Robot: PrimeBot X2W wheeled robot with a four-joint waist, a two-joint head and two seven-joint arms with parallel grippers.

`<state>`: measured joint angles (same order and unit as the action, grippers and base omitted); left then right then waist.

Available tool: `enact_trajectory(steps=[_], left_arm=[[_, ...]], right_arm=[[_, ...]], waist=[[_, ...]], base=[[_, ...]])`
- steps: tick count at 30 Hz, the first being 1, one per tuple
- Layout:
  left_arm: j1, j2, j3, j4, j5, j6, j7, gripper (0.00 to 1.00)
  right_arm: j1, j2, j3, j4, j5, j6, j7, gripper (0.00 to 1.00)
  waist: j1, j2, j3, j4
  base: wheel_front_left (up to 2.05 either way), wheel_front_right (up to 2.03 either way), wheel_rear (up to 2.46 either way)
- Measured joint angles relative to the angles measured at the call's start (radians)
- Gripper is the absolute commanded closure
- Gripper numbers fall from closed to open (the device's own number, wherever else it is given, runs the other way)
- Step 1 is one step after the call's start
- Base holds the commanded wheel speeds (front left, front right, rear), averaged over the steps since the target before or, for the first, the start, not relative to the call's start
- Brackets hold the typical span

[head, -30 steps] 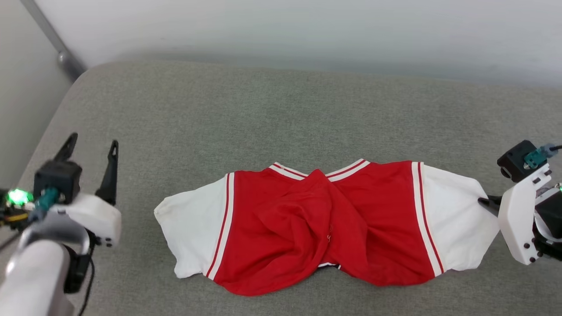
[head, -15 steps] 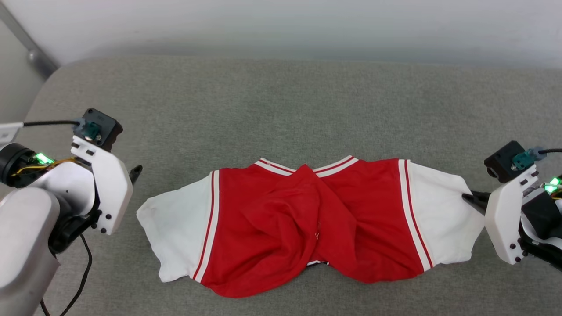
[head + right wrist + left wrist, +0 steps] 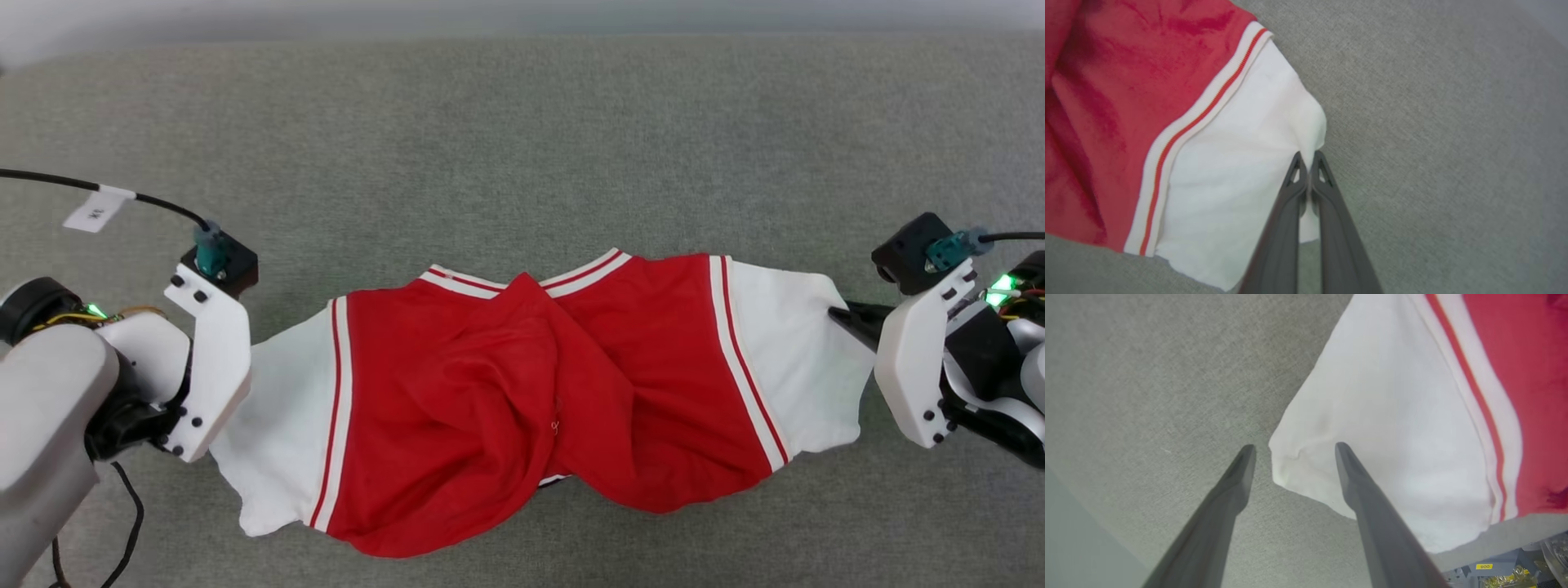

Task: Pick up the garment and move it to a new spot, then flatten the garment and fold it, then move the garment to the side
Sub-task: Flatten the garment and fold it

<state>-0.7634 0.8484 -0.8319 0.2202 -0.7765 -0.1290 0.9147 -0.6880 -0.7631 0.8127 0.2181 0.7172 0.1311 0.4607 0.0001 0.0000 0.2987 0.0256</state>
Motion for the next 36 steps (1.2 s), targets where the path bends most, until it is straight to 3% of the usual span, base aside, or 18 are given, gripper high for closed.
enact_trajectory(steps=[11,12,13,14,18,25,36], left_arm=[[-0.071,0.016,-0.18,0.046,-0.066,0.0,0.017,0.0],[-0.078,0.015,-0.195,0.048,-0.073,0.0,0.014,0.19],[-0.086,0.015,-0.207,0.051,-0.077,0.0,0.01,0.76],[-0.089,0.014,-0.219,0.053,-0.083,0.0,0.003,1.0],[-0.099,0.003,-0.269,0.063,-0.111,0.0,-0.026,1.0],[-0.096,0.0,-0.316,0.095,-0.128,0.0,-0.172,1.0],[-0.113,0.014,-0.319,0.102,-0.109,0.0,-0.397,1.0]], right_arm=[[-0.066,0.009,0.058,0.037,0.022,0.0,-0.04,1.0],[-0.07,0.009,0.064,0.041,0.024,0.0,-0.044,1.0],[-0.072,0.009,0.068,0.045,0.028,0.0,-0.048,1.0],[-0.074,0.009,0.075,0.049,0.032,0.0,-0.052,1.0],[-0.079,0.009,0.095,0.07,0.044,0.0,-0.076,1.0],[-0.081,0.01,0.119,0.11,0.057,0.0,-0.142,1.0],[-0.092,0.01,0.121,0.174,0.057,0.0,-0.272,1.0]], waist=[[-0.0001,0.0,0.064,-0.034],[-0.0001,0.0,0.064,-0.034],[-0.0001,0.0,0.064,-0.034],[-0.0001,0.0,0.062,-0.033],[-0.0001,0.0,0.042,-0.029],[0.0,0.0,-0.034,-0.016],[-0.0001,0.0,-0.192,0.006]], base=[[0.0,0.0,0.0],[0.0,0.0,0.0],[0.0,0.0,0.0],[0.0,0.0,0.0],[0.0,0.0,0.0],[0.0,0.0,0.0],[0.0,0.0,0.0]])
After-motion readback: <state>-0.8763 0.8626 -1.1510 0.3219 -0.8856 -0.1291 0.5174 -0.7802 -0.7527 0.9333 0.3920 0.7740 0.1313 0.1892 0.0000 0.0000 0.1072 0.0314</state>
